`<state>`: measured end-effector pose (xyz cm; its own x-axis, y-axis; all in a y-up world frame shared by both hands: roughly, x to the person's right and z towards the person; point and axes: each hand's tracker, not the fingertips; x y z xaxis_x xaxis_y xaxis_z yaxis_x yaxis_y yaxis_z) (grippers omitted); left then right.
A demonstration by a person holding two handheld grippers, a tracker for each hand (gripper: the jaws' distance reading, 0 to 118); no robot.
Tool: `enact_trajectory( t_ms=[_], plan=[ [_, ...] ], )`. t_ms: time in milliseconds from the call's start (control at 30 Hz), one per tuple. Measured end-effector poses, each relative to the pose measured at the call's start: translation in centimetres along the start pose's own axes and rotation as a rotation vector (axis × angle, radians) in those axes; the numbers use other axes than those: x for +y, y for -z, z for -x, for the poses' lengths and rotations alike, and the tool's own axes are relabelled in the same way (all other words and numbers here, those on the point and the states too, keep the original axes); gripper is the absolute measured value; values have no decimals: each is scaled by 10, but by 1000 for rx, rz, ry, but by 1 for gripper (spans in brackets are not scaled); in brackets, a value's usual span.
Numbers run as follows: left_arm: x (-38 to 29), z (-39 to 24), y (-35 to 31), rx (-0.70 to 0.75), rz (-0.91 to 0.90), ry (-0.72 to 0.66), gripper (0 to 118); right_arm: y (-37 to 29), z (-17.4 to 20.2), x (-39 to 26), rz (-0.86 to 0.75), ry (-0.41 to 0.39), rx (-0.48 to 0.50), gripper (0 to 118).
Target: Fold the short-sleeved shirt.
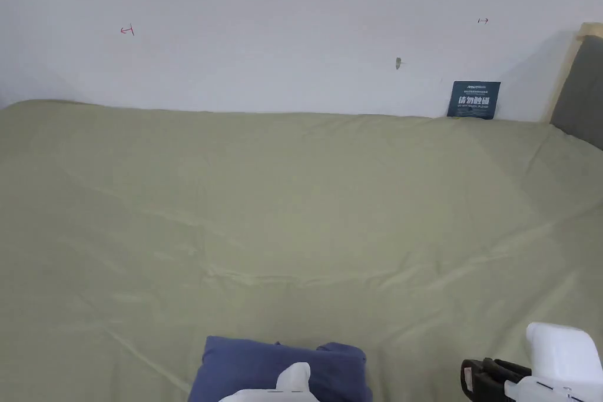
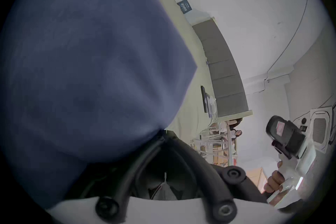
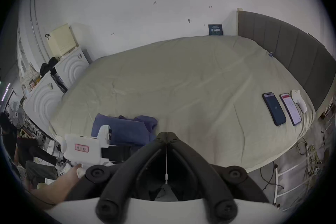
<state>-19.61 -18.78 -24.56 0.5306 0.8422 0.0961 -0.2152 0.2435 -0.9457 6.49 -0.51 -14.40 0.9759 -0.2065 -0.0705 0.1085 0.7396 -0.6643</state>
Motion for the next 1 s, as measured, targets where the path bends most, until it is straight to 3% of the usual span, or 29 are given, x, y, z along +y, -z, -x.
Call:
enact_trajectory(
  t_ms=[133,200,300,367,433,500,567,667,700,767,800,867,900,1000],
  plan=[
    [19,-31,-79,-75,-151,108,0,12,7,11,-23,-20,85,2],
    [30,-37,-128,-42,-208,133,0,25,12,14,-32,-26,194,2],
    [46,-25,-199,113,-316,194,0,66,24,14,56,2,471,2],
    [52,-2,-229,209,-332,154,0,105,38,2,150,34,682,2],
    [49,22,-249,251,-342,82,0,147,47,-14,219,121,883,2],
    [45,45,-259,259,-359,23,0,192,46,-31,327,284,1061,1],
    [38,60,-263,257,-347,-36,0,232,42,-48,412,426,1048,1],
    [33,70,-257,252,-310,-43,0,265,26,-59,489,424,849,1],
    [33,72,-254,241,-284,-44,0,271,19,-61,485,407,829,1],
    [37,73,-242,199,-206,-11,0,275,2,-63,466,483,928,1],
    [39,75,-237,182,-186,-5,1,274,0,-61,469,465,924,1],
    [46,80,-223,135,-144,-16,15,274,-2,-61,465,395,933,1],
    [50,83,-217,118,-137,-25,32,274,-2,-61,465,406,937,1],
    [59,93,-193,69,-119,-55,99,275,-4,-65,463,430,955,1]
  ],
)
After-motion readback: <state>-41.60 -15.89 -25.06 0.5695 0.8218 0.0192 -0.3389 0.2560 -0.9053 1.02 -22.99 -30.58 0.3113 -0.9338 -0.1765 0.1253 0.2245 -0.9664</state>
